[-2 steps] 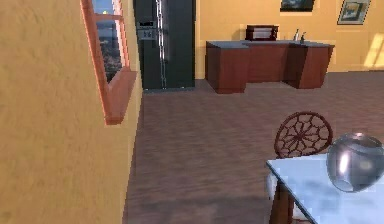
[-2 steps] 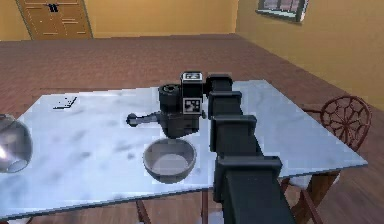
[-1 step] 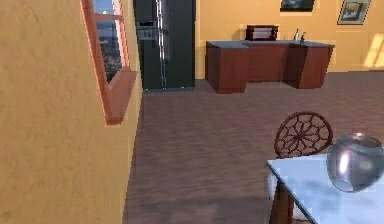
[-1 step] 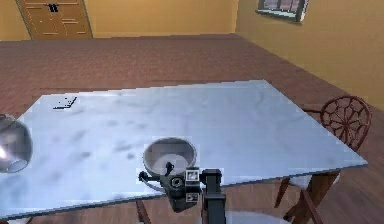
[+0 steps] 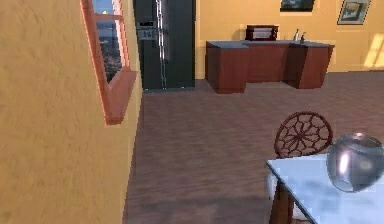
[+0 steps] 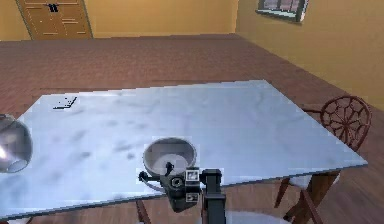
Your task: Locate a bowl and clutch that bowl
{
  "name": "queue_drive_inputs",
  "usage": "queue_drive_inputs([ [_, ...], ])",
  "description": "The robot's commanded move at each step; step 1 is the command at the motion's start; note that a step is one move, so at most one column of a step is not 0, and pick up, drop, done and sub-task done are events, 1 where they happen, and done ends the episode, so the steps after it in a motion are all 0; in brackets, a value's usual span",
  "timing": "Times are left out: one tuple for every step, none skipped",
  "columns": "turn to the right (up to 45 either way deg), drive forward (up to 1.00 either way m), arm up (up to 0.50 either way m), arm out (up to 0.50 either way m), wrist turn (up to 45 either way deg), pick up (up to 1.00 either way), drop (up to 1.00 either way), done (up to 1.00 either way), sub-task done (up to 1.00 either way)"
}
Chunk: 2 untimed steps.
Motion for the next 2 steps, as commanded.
queue_drive_inputs([
  [0.0,0.00,0.10,0.00,0.0,0.00,0.00,0.00,0.00],
  [0.0,0.00,0.00,0.00,0.0,0.00,0.00,1.00,0.00],
])
